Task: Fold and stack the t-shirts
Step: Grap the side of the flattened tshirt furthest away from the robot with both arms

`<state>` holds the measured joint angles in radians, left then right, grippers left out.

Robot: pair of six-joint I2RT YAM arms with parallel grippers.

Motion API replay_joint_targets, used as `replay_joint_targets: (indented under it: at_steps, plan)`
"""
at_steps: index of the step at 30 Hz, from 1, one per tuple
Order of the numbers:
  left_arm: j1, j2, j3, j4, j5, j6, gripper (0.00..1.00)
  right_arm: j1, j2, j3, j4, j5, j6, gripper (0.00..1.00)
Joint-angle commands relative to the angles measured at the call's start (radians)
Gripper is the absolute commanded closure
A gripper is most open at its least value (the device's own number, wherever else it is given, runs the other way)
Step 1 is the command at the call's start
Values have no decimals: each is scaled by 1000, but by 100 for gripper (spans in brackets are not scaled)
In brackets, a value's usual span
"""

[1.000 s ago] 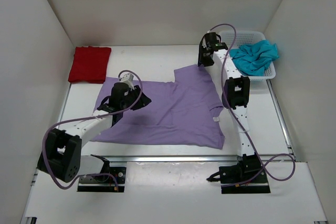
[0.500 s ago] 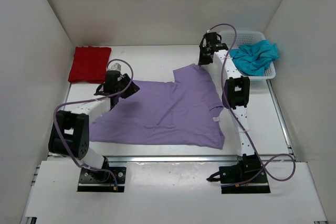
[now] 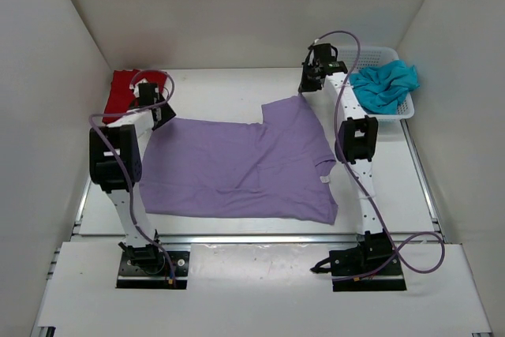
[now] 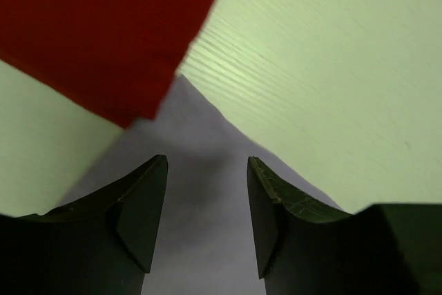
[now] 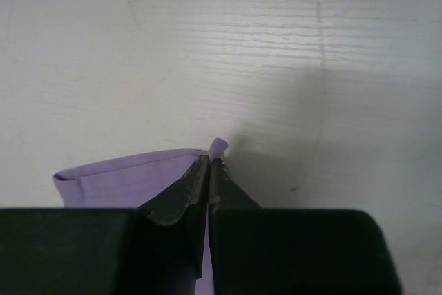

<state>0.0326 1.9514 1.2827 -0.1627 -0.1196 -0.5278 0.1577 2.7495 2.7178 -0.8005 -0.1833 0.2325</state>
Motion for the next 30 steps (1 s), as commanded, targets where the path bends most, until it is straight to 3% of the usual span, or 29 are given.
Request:
replay_joint_targets:
  at_steps: [1,10,14,17,26,29,30]
  plan:
    - [18,69,133,-93,-87,58,40,25,-54,53,4,-45,-19,100]
    - [15,224,395,-251,-92,117,41,54,-34,79,-12,-65,-16,99]
    - [9,284,492,-317,-95,132,51,46,-39,92,-14,-77,-15,100]
    - [15,276,475,-305,-97,140,58,39,-44,97,-17,-82,-15,100]
    - [30,234,402,-276,-92,131,44,17,-76,94,-23,-87,-13,100]
    - [24,213,392,-264,-95,138,44,23,-82,94,-31,-88,-18,100]
    - [23,210,382,-259,-104,141,49,25,-85,92,-23,-87,-15,100]
